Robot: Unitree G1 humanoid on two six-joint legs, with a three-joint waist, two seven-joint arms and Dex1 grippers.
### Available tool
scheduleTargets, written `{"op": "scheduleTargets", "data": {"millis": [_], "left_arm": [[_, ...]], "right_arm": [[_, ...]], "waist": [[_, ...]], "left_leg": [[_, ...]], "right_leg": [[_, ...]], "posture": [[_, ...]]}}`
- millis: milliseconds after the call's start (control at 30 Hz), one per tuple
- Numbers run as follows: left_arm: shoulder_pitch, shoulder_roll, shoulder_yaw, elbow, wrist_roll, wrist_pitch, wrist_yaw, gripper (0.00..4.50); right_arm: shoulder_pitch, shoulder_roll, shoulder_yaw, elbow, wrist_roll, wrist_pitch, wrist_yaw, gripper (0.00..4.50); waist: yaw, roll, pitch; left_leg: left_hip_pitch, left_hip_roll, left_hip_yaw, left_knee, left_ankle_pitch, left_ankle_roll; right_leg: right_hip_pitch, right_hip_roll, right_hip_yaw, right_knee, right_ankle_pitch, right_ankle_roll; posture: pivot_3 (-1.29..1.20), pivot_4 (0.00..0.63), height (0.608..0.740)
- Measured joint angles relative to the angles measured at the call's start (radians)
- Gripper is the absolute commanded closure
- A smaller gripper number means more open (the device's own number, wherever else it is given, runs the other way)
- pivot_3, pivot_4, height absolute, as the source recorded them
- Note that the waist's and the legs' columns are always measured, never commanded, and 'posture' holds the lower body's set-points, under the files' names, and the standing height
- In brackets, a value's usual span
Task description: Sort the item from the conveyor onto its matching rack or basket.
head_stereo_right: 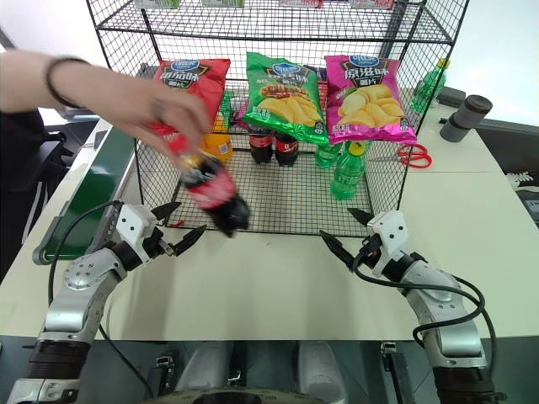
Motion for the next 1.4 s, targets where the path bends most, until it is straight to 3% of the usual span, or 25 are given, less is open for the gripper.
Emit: {"op": "scheduleTargets", "data": {"millis": [333,633,833,1133,1400], "left_arm": [[0.026,0.004,0.047,-0.02,-0.03,0.05,0.016,0.0],[0.188,0.049,0.265,-0.239,-0.197,0.214,0.078,0.0],[0.206,0.058,0.408,-0.239,-0.281,0.279,0.134,0.0],[0.16,-0.018,0.452,-0.11,-0.215,0.205,0.292,0.0],[0.088,-0.029,0.429,0.004,-0.134,0.126,0.329,0.0]], "right_arm": [[-0.025,-0.005,0.003,-0.003,-0.002,0.011,0.015,0.07],[-0.138,-0.007,0.026,0.106,-0.009,-0.006,0.072,0.07],[-0.206,-0.005,0.047,0.152,-0.015,-0.017,0.105,0.07],[-0.218,0.004,0.075,0.156,-0.024,-0.02,0.114,0.07],[-0.212,0.005,0.086,0.137,-0.028,-0.02,0.111,0.07]], "waist": [[-0.003,0.0,0.0],[-0.002,0.0,0.0],[0.0,0.0,0.0],[-0.001,-0.001,0.0],[0.0,-0.001,-0.001]], "left_leg": [[0.0,0.0,0.0,0.0,0.0,0.0],[0.0,0.0,0.0,0.0,0.0,0.0],[0.0,0.0,0.0,0.0,0.0,0.0],[0.0,0.0,0.0,0.0,0.0,0.0],[0.0,0.0,0.0,0.0,0.0,0.0]], "right_leg": [[0.0,0.0,0.0,0.0,0.0,0.0],[0.0,-0.001,0.0,0.0,0.0,0.0],[0.0,-0.001,0.0,0.0,0.0,0.0],[0.0,-0.001,0.0,0.0,0.0,0.0],[0.0,-0.001,0.0,0.0,0.0,0.0]], "posture": [[0.0,0.15,0.74],[0.0,0.15,0.74],[0.0,0.15,0.74],[0.0,0.15,0.74],[0.0,0.15,0.74]]}}
